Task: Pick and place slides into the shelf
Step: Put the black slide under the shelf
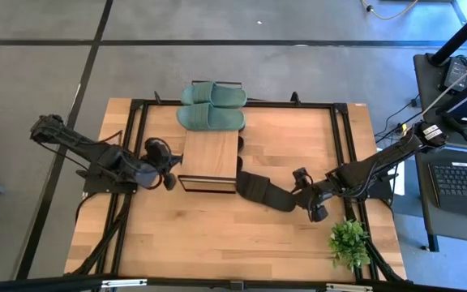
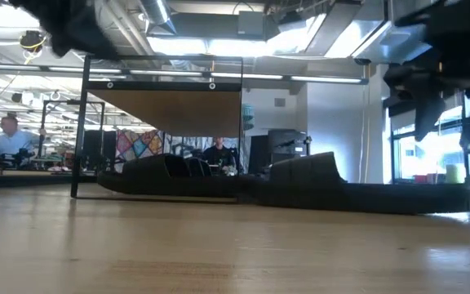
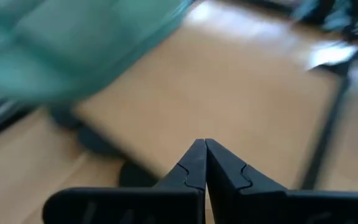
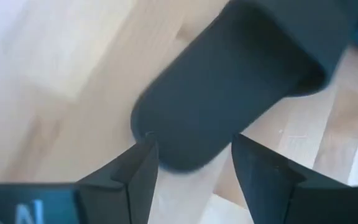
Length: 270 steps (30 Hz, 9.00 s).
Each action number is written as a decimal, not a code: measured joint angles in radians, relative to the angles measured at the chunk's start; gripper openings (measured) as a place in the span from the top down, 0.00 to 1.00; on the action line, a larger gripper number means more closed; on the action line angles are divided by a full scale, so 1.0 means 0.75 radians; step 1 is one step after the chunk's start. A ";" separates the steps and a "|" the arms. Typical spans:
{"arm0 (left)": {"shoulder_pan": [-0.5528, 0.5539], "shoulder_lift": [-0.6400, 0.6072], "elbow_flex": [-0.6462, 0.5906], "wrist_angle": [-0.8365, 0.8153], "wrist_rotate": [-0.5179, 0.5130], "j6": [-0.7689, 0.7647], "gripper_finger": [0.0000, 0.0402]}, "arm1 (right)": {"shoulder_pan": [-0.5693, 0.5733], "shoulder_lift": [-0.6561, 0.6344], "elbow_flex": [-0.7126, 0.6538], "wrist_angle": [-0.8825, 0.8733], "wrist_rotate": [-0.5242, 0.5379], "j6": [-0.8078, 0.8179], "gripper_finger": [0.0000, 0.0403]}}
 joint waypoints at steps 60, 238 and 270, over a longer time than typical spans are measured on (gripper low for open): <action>0.776 0.222 -0.524 0.347 0.472 -0.299 1.00 | -0.003 -0.001 0.064 0.039 0.060 0.386 0.50; 0.774 0.335 -0.524 0.502 0.636 -0.295 1.00 | -0.451 0.237 0.028 0.344 -0.370 0.407 0.50; 0.774 0.336 -0.524 0.514 0.623 -0.297 1.00 | -0.222 0.925 0.257 1.119 -0.168 0.421 0.50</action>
